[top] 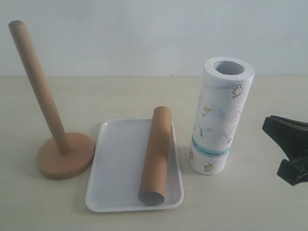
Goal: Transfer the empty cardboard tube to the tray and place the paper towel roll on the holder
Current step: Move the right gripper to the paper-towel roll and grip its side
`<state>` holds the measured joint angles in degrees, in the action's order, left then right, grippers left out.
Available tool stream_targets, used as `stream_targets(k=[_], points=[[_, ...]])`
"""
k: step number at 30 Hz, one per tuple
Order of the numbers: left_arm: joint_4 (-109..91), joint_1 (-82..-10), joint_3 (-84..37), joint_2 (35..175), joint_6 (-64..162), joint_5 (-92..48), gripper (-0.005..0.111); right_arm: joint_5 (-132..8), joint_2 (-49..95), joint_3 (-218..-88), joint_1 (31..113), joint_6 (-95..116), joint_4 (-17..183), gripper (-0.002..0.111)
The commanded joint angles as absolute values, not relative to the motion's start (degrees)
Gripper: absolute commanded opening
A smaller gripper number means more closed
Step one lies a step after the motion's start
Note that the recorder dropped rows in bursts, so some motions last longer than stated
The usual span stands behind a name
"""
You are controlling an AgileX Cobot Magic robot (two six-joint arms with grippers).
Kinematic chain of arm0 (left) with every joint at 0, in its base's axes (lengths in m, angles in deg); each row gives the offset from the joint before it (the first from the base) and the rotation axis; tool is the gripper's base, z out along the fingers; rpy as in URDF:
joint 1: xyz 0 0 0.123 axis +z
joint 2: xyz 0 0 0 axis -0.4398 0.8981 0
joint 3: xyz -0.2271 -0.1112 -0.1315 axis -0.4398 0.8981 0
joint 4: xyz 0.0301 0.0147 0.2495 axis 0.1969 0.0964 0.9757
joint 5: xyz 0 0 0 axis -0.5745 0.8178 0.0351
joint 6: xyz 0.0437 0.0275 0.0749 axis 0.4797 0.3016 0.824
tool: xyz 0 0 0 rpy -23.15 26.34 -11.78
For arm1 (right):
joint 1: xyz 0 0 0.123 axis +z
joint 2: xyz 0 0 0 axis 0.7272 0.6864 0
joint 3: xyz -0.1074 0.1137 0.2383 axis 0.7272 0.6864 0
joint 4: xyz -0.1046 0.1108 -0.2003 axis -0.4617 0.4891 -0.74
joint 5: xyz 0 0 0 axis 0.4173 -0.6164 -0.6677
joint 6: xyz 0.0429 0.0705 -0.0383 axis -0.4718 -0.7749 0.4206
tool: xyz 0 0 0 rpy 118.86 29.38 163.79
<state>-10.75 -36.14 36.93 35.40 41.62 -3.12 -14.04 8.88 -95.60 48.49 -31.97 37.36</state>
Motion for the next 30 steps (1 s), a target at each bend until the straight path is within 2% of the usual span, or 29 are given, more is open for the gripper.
stream_targets(k=[1,4,6,8,9,15,23,30], points=[[-11.4,-36.0,37.1,35.3,42.0,-4.0,0.004,-11.7,9.1,-95.7,48.5,-32.2,37.0,0.021],[-11.4,-36.0,37.1,35.3,42.0,-4.0,0.004,-10.6,9.1,-95.7,48.5,-32.2,37.8,0.054],[-11.4,-36.0,37.1,35.3,42.0,-4.0,0.004,-10.1,9.1,-95.7,48.5,-31.8,38.1,0.080],[-11.4,-36.0,37.1,35.3,42.0,-4.0,0.004,-9.5,9.1,-95.8,48.5,-31.7,38.4,0.097],[-11.4,-36.0,37.1,35.3,42.0,-4.0,0.004,-8.9,9.1,-95.9,48.5,-31.7,38.6,0.102],[-11.4,-36.0,37.1,35.3,42.0,-4.0,0.004,-5.7,11.4,-95.9,48.5,-31.2,39.2,0.105],[-11.4,-36.0,37.1,35.3,42.0,-4.0,0.004,3.2,22.0,-97.3,48.5,-28.7,41.7,0.105],[-11.4,-36.0,37.1,35.3,42.0,-4.0,0.004,2.6,30.2,-102.7,48.5,-28.0,41.2,0.105]])
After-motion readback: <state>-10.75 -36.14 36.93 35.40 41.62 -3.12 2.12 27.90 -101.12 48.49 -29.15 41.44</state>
